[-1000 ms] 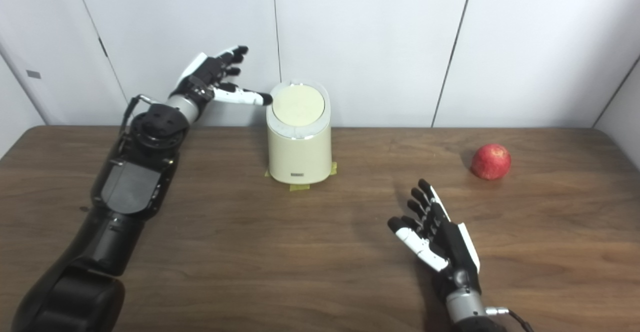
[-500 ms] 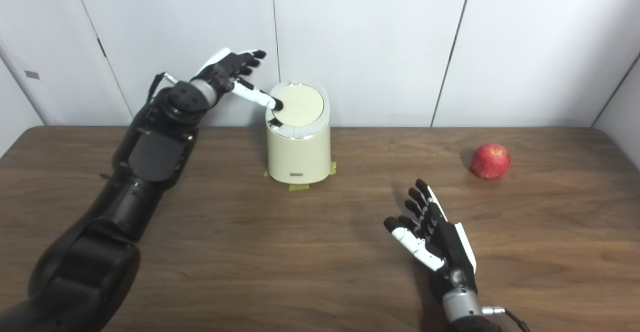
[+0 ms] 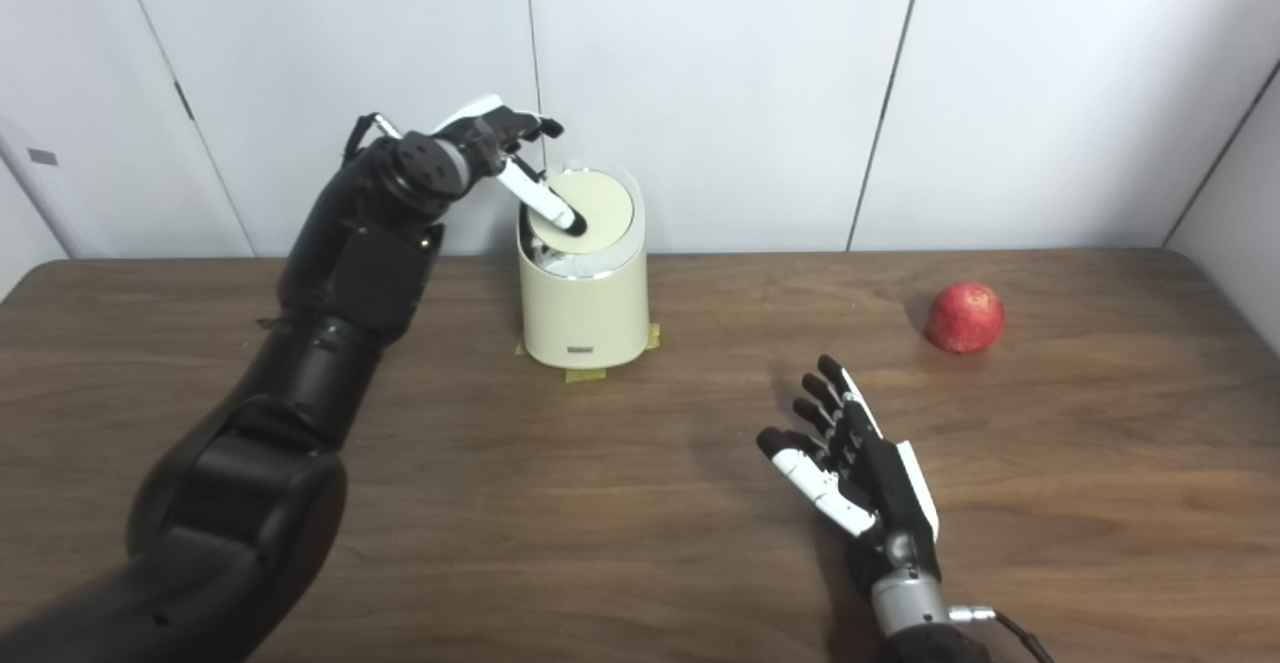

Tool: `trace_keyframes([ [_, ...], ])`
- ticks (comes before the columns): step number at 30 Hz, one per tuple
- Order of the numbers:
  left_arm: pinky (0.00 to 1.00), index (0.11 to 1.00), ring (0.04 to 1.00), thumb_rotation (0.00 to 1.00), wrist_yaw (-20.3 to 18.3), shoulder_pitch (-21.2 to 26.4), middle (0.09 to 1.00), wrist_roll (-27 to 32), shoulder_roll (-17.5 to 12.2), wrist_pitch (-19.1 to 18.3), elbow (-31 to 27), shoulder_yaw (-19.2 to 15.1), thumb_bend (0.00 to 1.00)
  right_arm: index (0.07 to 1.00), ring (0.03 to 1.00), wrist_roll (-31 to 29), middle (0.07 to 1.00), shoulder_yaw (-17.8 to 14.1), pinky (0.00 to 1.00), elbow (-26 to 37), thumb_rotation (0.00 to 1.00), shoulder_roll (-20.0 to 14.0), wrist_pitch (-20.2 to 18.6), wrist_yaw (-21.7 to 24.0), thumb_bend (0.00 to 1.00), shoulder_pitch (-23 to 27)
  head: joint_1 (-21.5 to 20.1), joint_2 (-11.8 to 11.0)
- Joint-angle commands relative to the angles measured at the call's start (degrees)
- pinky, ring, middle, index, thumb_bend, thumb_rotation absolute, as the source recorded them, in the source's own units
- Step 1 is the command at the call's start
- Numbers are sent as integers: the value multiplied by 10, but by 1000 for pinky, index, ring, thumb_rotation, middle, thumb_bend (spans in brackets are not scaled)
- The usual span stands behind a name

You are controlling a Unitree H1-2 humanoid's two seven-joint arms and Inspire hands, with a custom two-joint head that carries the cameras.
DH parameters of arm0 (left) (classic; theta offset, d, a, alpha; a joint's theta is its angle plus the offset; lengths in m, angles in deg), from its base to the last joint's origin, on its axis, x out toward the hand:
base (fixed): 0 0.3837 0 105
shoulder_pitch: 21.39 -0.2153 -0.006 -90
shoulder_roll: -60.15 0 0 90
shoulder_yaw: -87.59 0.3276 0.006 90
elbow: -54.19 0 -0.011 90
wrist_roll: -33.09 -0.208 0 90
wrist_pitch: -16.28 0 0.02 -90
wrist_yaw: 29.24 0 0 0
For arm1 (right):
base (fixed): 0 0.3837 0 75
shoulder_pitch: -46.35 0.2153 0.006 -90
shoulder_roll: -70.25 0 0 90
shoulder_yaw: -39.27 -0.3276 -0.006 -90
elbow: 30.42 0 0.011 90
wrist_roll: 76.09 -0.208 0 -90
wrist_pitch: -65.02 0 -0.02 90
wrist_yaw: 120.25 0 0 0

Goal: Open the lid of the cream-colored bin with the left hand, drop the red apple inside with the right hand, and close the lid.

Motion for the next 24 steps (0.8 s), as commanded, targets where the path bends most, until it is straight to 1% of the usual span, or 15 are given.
trace_keyframes([
  [1,998,944,1000,2,3,115,999,-30,10,6,-14,-10,934,932,886,5,917,7,769,25,427,5,14,1,605,11,-1,0],
  [4,1000,948,1000,0,-3,121,1000,-38,14,6,-12,-14,912,932,891,4,918,8,771,27,410,7,12,0,605,11,-2,1],
  [8,1000,956,1000,0,-12,125,1000,-45,15,6,-16,-17,897,931,890,7,915,10,780,29,411,10,10,-2,604,11,-5,2],
  [9,1000,955,1000,0,-15,125,1000,-48,13,6,-16,-9,900,930,890,8,914,11,778,30,403,10,10,-3,600,11,-6,2],
  [12,952,933,981,11,-22,127,982,-55,5,6,-13,10,909,931,896,7,915,12,777,33,389,11,8,-2,594,12,-8,3],
  [15,949,928,979,1,-23,126,980,-59,3,6,-12,16,910,931,899,9,919,14,779,37,398,12,5,-4,603,11,-8,5],
  [16,949,928,979,0,-23,125,980,-58,1,6,-12,22,910,930,899,12,919,14,779,38,399,12,5,-5,604,11,-7,6],
  [17,925,926,969,0,-22,125,968,-58,-1,6,-13,27,912,929,897,13,919,14,773,38,402,11,5,-5,602,10,-7,7],
  [19,913,929,964,0,-21,125,963,-55,-4,6,-12,31,915,928,897,11,921,13,773,39,408,11,6,-4,604,10,-6,8],
  [24,914,910,950,0,-21,128,950,-56,-10,6,-12,40,906,932,903,3,924,10,783,43,390,9,2,-1,596,8,-3,11],
])
